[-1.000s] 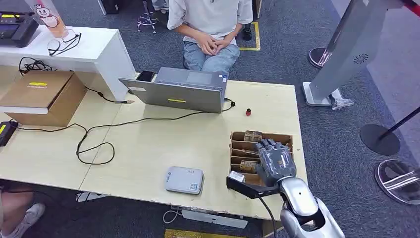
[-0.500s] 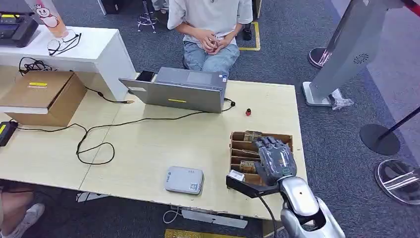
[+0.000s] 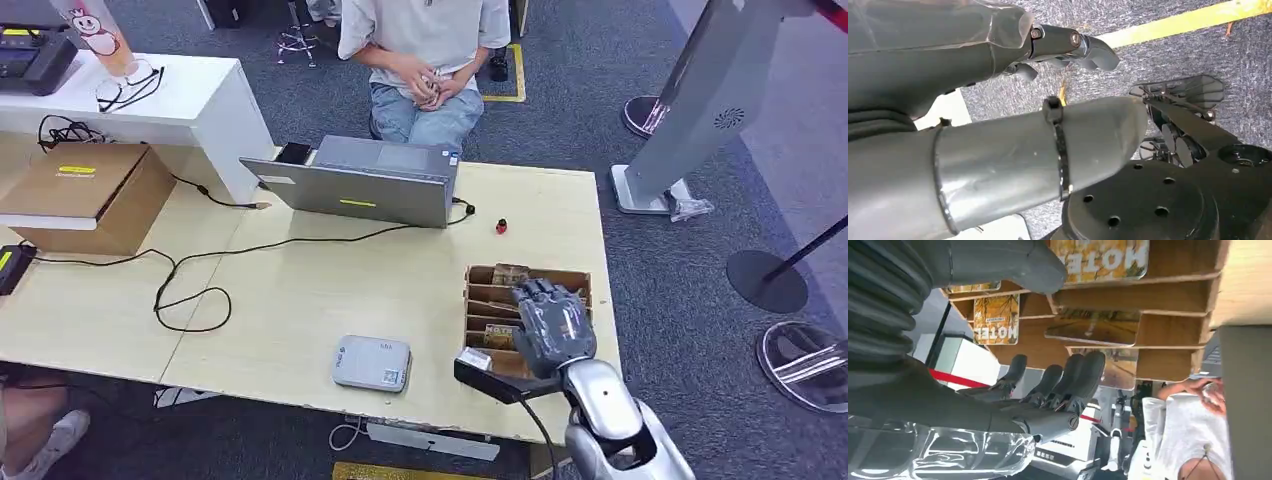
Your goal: Pass the card to the sensor for recognition and then transmit it.
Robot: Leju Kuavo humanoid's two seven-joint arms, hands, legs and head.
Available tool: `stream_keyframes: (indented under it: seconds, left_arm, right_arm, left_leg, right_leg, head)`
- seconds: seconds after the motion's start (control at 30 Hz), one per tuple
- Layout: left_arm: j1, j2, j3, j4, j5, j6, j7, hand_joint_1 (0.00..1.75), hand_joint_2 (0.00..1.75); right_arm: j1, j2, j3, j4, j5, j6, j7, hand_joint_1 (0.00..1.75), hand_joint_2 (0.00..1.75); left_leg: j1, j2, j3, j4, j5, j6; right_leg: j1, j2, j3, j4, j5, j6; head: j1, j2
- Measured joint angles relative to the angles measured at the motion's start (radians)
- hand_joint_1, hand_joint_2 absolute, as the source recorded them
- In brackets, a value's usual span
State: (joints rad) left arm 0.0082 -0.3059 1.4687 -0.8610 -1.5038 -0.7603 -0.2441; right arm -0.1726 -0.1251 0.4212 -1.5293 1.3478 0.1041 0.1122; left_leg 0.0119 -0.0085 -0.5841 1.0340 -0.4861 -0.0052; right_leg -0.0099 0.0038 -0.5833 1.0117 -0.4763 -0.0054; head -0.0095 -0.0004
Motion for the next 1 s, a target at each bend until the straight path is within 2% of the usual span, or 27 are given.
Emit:
stream_keyframes:
  seconds: [0.3, 0.67, 0.7, 0.73, 0.77, 0.8, 1.0]
  left_arm:
    - [0.001, 0.002, 0.0, 0.001, 0.0, 0.0, -0.004, 0.0, 0.0]
    - [0.001, 0.002, 0.0, 0.002, 0.0, -0.001, -0.007, 0.0, 0.0]
    - [0.001, 0.002, 0.0, 0.002, 0.0, -0.002, -0.008, 0.0, 0.0]
    - [0.001, 0.002, 0.0, 0.002, 0.0, -0.003, -0.008, 0.0, 0.0]
    - [0.001, 0.002, 0.0, 0.002, 0.0, -0.003, -0.008, 0.0, 0.0]
    - [0.002, 0.002, 0.0, 0.002, 0.0, -0.003, -0.008, 0.0, 0.0]
    - [0.002, 0.004, 0.0, 0.006, 0.0, 0.005, -0.009, 0.0, 0.0]
  right_arm:
    - [0.003, 0.0, 0.022, -0.002, 0.0, 0.0, -0.001, 0.75, 1.75]
    - [0.004, 0.0, 0.029, -0.002, -0.002, 0.0, -0.002, 0.87, 1.75]
    - [0.004, 0.0, 0.029, -0.002, -0.002, 0.0, -0.002, 0.86, 1.75]
    - [0.004, 0.0, 0.029, -0.002, -0.002, -0.001, -0.002, 0.75, 1.75]
    - [0.004, 0.0, 0.029, -0.001, -0.002, -0.004, -0.002, 0.77, 1.75]
    - [0.004, 0.0, 0.029, 0.001, -0.004, -0.007, -0.002, 0.68, 1.75]
    - [-0.001, 0.0, 0.03, 0.014, -0.006, -0.013, -0.002, 0.66, 1.75]
  left_leg:
    - [0.0, 0.0, 0.0, 0.0, 0.0, 0.0]
    - [0.0, 0.0, 0.0, 0.0, 0.0, 0.0]
    - [0.0, 0.0, 0.0, 0.0, 0.0, 0.0]
    - [0.0, 0.0, 0.0, 0.0, 0.0, 0.0]
    - [0.0, 0.0, 0.0, 0.0, 0.0, 0.0]
    - [0.0, 0.0, 0.0, 0.0, 0.0, 0.0]
    - [0.0, 0.0, 0.0, 0.0, 0.0, 0.0]
  right_leg:
    - [0.0, 0.0, 0.0, 0.0, 0.0, 0.0]
    - [0.0, 0.0, 0.0, 0.0, 0.0, 0.0]
    - [0.0, 0.0, 0.0, 0.0, 0.0, 0.0]
    - [0.0, 0.0, 0.0, 0.0, 0.0, 0.0]
    - [0.0, 0.0, 0.0, 0.0, 0.0, 0.0]
    - [0.0, 0.0, 0.0, 0.0, 0.0, 0.0]
    - [0.0, 0.0, 0.0, 0.0, 0.0, 0.0]
  head:
    - [0.0, 0.0]
    - [0.0, 0.0]
    - [0.0, 0.0]
    - [0.0, 0.0]
    - [0.0, 0.0]
    - [0.0, 0.0]
    - [0.0, 0.0]
